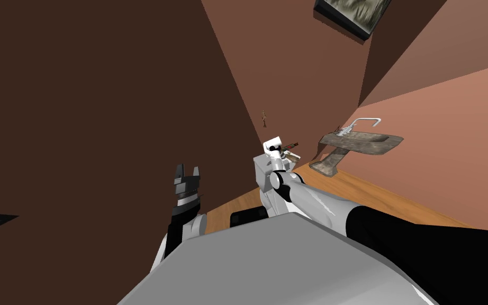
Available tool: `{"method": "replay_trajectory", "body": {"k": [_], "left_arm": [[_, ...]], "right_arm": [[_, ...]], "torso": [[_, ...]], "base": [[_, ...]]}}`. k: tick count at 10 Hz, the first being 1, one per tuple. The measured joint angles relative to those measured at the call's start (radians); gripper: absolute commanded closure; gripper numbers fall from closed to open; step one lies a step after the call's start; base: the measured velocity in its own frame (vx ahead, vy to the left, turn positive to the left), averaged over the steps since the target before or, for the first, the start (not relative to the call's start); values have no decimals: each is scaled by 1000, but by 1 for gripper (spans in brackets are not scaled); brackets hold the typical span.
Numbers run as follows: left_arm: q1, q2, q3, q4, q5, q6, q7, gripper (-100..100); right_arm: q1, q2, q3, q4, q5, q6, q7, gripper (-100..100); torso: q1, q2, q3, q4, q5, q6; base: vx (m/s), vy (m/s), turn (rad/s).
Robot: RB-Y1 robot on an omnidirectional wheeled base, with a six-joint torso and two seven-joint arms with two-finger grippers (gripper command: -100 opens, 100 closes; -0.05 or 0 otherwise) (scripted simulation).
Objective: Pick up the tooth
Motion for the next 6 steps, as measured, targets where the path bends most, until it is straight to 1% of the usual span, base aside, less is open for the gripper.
{"method": "replay_trajectory", "body": {"k": [2, 6], "left_arm": [[0, 0, 0, 0, 0, 0, 0, 0], [0, 0, 0, 0, 0, 0, 0, 0]], "right_arm": [[0, 0, 0, 0, 0, 0, 0, -100], [-1, 1, -10, 19, 5, 83, -4, -100]], "torso": [[0, 0, 0, 0, 0, 0], [0, 0, 0, 0, 0, 0]], "base": [[0, 0, 0], [-7, 6, -10]]}}
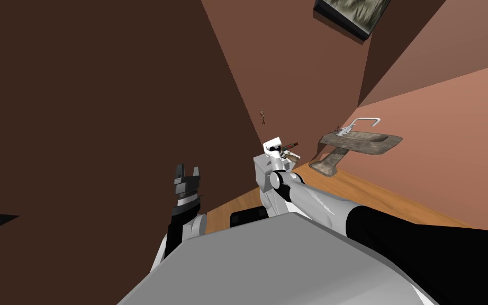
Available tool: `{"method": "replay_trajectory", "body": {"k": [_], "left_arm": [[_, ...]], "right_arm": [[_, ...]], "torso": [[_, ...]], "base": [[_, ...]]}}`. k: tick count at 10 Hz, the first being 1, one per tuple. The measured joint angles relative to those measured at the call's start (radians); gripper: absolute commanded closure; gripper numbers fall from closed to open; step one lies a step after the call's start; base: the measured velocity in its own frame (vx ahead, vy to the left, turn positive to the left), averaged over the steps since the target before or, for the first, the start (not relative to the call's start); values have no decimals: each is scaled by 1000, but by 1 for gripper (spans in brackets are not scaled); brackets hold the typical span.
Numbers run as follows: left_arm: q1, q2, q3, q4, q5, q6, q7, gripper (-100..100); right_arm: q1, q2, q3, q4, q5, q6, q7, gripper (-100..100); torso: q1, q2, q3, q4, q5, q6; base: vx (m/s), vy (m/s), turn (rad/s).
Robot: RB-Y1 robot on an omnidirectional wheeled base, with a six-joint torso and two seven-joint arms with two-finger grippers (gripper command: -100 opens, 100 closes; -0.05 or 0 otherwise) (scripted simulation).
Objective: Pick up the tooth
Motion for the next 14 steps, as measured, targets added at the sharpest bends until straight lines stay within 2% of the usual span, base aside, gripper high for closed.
{"method": "replay_trajectory", "body": {"k": [4, 7, 12, 14], "left_arm": [[0, 0, 0, 0, 0, 0, 0, 0], [0, 0, 0, 0, 0, 0, 0, 0], [0, 0, 0, 0, 0, 0, 0, 0], [0, 0, 0, 0, 0, 0, 0, 0]], "right_arm": [[-11, -35, -46, 75, 6, 60, -15, -100], [-40, -58, -92, 97, -46, 75, -11, -100], [-83, -43, -143, 88, -145, 71, 10, -100], [-99, -29, -160, 75, -182, 53, 25, -100]], "torso": [[-5, 0, 0, 0, -1, 1], [0, 0, 0, 0, 0, 0], [0, 0, 0, 0, 0, 0], [0, 0, 0, 0, 0, 0]], "base": [[-10, -38, -51], [0, 2, -1], [1, 1, -4], [1, 3, -13]]}}
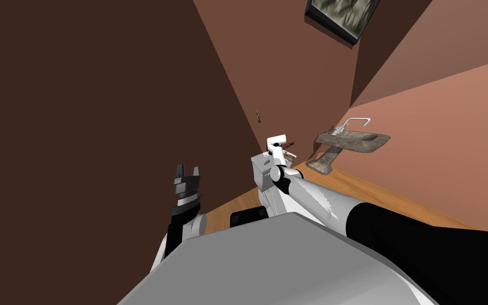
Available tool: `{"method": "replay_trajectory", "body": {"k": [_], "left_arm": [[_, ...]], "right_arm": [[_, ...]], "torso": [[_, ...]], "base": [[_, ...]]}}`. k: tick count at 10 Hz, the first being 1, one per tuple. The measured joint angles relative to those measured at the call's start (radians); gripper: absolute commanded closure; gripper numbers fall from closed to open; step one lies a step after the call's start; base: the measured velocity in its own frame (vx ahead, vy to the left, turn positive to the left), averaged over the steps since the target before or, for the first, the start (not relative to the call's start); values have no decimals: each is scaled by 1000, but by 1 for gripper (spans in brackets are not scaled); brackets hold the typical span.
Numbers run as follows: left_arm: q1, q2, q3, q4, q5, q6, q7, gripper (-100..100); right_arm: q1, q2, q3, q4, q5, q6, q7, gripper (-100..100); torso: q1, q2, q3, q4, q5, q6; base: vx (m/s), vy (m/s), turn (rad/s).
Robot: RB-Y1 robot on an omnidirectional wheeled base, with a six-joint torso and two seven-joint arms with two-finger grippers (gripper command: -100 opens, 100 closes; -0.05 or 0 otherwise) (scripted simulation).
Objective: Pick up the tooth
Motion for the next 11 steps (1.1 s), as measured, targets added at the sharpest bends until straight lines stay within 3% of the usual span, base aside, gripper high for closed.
{"method": "replay_trajectory", "body": {"k": [2, 3, 4, 7, 9, 10, 11], "left_arm": [[0, 0, 0, 0, 0, 0, 0, 0], [0, 0, 0, 0, 0, 0, 0, 0], [0, 0, 0, 0, 0, 0, 0, 0], [0, 0, 0, 0, 0, 0, 0, 0], [0, 0, 0, 0, 0, 0, 0, 0], [0, 0, 0, 0, 0, 0, 0, 0], [0, 0, 0, 0, 0, 0, 0, 0]], "right_arm": [[-17, 18, -17, -3, -36, -25, 9, -100], [-20, 53, -24, -27, -57, -60, 15, -100], [-38, 56, -38, 15, -82, -73, 13, -100], [-49, 88, -46, 18, -100, -114, 12, -100], [-40, 129, -49, -17, -110, -170, 26, -100], [-51, 136, -52, -3, -115, -193, 25, -100], [-52, 136, -52, 0, -116, -197, 24, 0]], "torso": [[0, 0, 0, 0, 0, 0], [1, 1, 0, 0, 0, 0], [0, 1, 1, 0, 0, 0], [0, 1, 1, 0, 0, 0], [0, 1, 0, 0, 0, 0], [0, 1, 0, 0, 0, 0], [0, 0, 0, 0, 0, 0]], "base": [[-8, 3, -24], [-25, 2, -36], [-19, 1, -25], [-12, -1, -8], [-9, 0, -12], [0, 0, 0], [0, 0, 0]]}}
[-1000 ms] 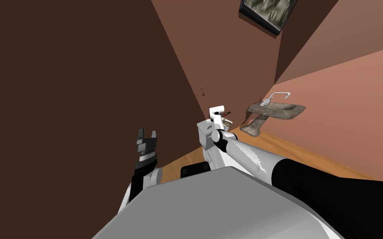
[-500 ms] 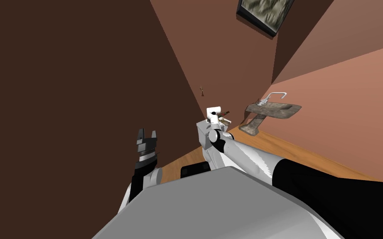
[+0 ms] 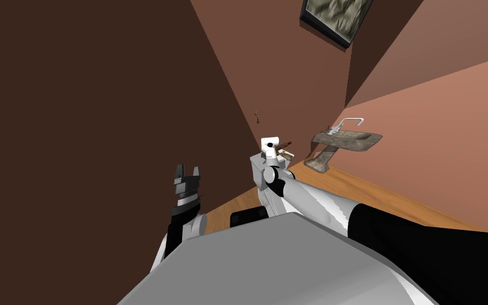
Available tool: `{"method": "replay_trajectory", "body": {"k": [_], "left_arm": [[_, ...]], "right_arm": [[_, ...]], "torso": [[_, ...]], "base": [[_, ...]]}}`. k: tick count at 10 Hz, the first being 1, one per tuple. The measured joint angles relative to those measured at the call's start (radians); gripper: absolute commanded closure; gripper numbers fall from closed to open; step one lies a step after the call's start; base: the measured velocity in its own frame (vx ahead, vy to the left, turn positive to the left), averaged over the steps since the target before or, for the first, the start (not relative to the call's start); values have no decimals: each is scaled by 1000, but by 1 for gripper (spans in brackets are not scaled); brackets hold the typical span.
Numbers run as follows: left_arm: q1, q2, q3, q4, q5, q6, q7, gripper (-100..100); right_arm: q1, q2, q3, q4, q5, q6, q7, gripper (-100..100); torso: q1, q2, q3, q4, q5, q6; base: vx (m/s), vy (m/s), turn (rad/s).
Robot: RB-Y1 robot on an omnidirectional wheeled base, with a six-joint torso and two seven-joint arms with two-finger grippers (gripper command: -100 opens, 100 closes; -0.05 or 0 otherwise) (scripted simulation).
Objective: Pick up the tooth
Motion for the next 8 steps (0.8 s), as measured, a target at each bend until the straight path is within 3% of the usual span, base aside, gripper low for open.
{"method": "replay_trajectory", "body": {"k": [1, 6, 7, 8], "left_arm": [[0, 0, 0, 0, 0, 0, 0, 0], [0, 0, 0, 0, 0, 0, 0, 0], [0, 0, 0, 0, 0, 0, 0, 0], [0, 0, 0, 0, 0, 0, 0, 0]], "right_arm": [[0, 0, 0, 0, 0, 0, 0, -100], [34, -50, -91, 13, 5, 61, 93, -100], [35, -51, -94, 13, 5, 64, 98, 100], [35, -51, -93, 13, 5, 64, 97, 100]], "torso": [[0, 0, 0, 0, 0, 0], [5, -1, -1, 0, 1, 0], [3, -1, -1, 0, 1, 0], [1, -1, 0, 0, 0, 0]], "base": [[13, 41, 22], [13, 76, 10], [1, 7, 0], [0, 0, 0]]}}
